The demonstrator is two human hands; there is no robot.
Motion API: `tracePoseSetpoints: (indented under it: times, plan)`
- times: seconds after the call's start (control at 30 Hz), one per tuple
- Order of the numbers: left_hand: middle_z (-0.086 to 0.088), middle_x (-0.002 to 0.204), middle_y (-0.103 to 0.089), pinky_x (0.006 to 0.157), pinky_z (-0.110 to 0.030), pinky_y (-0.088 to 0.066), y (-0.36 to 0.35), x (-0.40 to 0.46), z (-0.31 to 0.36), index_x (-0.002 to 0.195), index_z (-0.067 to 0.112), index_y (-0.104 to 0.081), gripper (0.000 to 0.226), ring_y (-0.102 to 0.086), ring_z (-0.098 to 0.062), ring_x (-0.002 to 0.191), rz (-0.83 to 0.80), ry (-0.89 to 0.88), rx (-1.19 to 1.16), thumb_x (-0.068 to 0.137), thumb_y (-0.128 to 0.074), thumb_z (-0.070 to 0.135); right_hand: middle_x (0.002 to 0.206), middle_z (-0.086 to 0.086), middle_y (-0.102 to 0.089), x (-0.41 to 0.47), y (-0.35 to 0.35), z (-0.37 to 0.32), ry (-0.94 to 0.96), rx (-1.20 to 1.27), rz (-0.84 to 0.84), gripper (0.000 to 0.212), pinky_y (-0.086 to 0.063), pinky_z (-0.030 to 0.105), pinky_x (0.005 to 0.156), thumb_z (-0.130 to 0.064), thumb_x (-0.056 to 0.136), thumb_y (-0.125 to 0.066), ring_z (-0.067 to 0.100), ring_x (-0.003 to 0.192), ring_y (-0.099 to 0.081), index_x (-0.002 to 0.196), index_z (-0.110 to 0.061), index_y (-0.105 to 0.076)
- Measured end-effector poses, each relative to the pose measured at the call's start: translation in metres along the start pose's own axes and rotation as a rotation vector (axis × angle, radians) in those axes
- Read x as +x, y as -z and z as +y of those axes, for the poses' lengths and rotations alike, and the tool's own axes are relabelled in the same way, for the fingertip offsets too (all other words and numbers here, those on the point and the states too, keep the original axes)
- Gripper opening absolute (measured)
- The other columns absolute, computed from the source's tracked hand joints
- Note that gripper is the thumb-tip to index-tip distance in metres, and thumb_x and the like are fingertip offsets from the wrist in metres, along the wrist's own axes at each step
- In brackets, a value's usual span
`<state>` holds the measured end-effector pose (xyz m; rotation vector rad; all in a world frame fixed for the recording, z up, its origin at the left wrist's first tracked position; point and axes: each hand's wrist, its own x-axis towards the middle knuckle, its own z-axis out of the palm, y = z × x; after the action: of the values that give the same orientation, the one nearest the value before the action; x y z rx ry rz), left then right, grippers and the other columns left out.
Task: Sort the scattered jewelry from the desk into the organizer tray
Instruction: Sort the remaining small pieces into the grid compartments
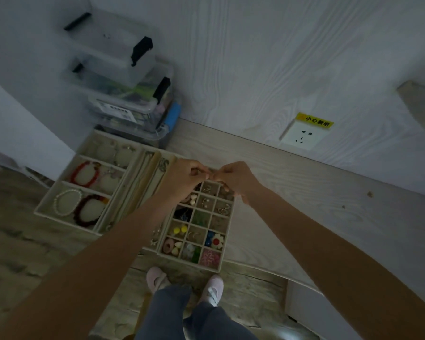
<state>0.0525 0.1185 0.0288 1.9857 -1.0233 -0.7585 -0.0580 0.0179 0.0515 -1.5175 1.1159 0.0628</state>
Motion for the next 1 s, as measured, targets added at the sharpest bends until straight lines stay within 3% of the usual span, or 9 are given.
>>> tracePoseSetpoints:
  times: [0.1, 0.23, 0.37, 0.47, 0.57, 0.63, 0.7, 0.83, 1.0]
  plan:
    - [-0.004, 0.087, -0.07, 0.062, -0.005, -0.04, -0.001, 0.004, -0.003, 0.094, 0.006, -0.072, 0.012, -0.058, -0.002, 0.072, -0.037, 0.037, 0.003, 0.085, -0.065, 0.012, 0.05, 0.006, -0.045, 0.002, 0.0, 0.002, 0.06, -0.076, 0.018, 0.018, -0.026, 0.018, 0.037, -0.017, 0.083, -0.07, 0.014, 0.043, -0.038, 0.069, -0.007, -0.063]
    - [0.0, 0.075, -0.064, 0.058, -0.001, -0.038, 0.002, 0.006, -0.004, 0.094, 0.003, -0.072, 0.013, -0.054, 0.005, 0.062, -0.079, 0.119, -0.134, 0.086, -0.064, 0.006, 0.077, 0.007, -0.067, 0.001, 0.002, 0.004, 0.219, -0.095, 0.033, 0.01, -0.035, 0.013, 0.034, -0.01, 0.084, -0.067, 0.007, 0.051, -0.062, 0.093, -0.005, -0.068]
    - [0.004, 0.064, -0.058, 0.064, -0.019, -0.041, -0.001, 0.006, -0.004, 0.084, 0.014, -0.07, 0.007, -0.053, -0.004, 0.062, -0.099, 0.268, -0.313, 0.086, -0.065, 0.009, 0.075, 0.002, -0.069, 0.001, 0.006, 0.007, 0.295, -0.147, 0.036, 0.011, -0.039, 0.012, 0.038, -0.01, 0.083, -0.069, -0.003, 0.053, -0.063, 0.093, -0.006, -0.072]
    - [-0.009, 0.073, -0.055, 0.058, -0.024, -0.035, -0.005, 0.006, -0.005, 0.076, 0.018, -0.07, 0.01, -0.047, -0.017, 0.067, -0.125, 0.39, -0.353, 0.085, -0.067, 0.015, 0.075, 0.002, -0.07, 0.002, 0.006, 0.007, 0.397, -0.276, 0.076, 0.011, -0.039, 0.006, 0.043, -0.013, 0.083, -0.069, 0.001, 0.055, -0.062, 0.09, -0.007, -0.075]
    - [-0.012, 0.074, -0.046, 0.052, -0.026, -0.027, -0.008, 0.008, -0.008, 0.068, 0.023, -0.071, 0.013, -0.037, -0.019, 0.061, -0.116, 0.44, -0.386, 0.081, -0.072, 0.02, 0.084, 0.004, -0.073, 0.006, 0.004, 0.007, 0.465, -0.478, 0.086, 0.014, -0.046, 0.01, 0.058, -0.021, 0.084, -0.068, 0.008, 0.064, -0.063, 0.09, -0.01, -0.075]
    - [-0.012, 0.072, -0.046, 0.051, -0.026, -0.027, -0.01, 0.009, -0.009, 0.065, 0.026, -0.07, 0.017, -0.035, -0.02, 0.061, -0.097, 0.434, -0.359, 0.081, -0.072, 0.02, 0.085, 0.002, -0.072, 0.006, 0.003, 0.008, 0.468, -0.535, 0.088, 0.015, -0.047, 0.011, 0.063, -0.02, 0.084, -0.067, 0.008, 0.067, -0.061, 0.092, -0.01, -0.074]
    - [-0.011, 0.072, -0.045, 0.052, -0.027, -0.027, -0.011, 0.01, -0.009, 0.064, 0.026, -0.069, 0.019, -0.036, -0.022, 0.065, -0.089, 0.412, -0.346, 0.081, -0.071, 0.019, 0.082, 0.003, -0.07, 0.006, 0.002, 0.009, 0.416, -0.464, 0.082, 0.012, -0.049, 0.008, 0.056, -0.015, 0.084, -0.067, 0.012, 0.066, -0.063, 0.092, -0.008, -0.073]
    - [-0.01, 0.062, -0.038, 0.048, -0.025, -0.023, -0.01, 0.009, -0.006, 0.066, 0.022, -0.069, 0.019, -0.031, -0.019, 0.055, -0.112, 0.409, -0.327, 0.084, -0.068, 0.019, 0.081, 0.01, -0.07, 0.006, 0.001, 0.012, 0.261, -0.291, 0.033, 0.003, -0.056, 0.02, 0.05, -0.009, 0.085, -0.066, 0.016, 0.066, -0.069, 0.088, -0.008, -0.066]
    - [-0.005, 0.052, -0.034, 0.045, -0.024, -0.022, -0.01, 0.006, -0.005, 0.083, 0.014, -0.073, 0.011, -0.028, -0.014, 0.044, -0.149, 0.419, -0.32, 0.087, -0.065, 0.02, 0.079, 0.013, -0.069, 0.008, 0.0, 0.016, 0.274, -0.27, 0.005, 0.005, -0.055, 0.016, 0.053, -0.001, 0.084, -0.066, 0.0, 0.05, -0.064, 0.088, -0.001, -0.064]
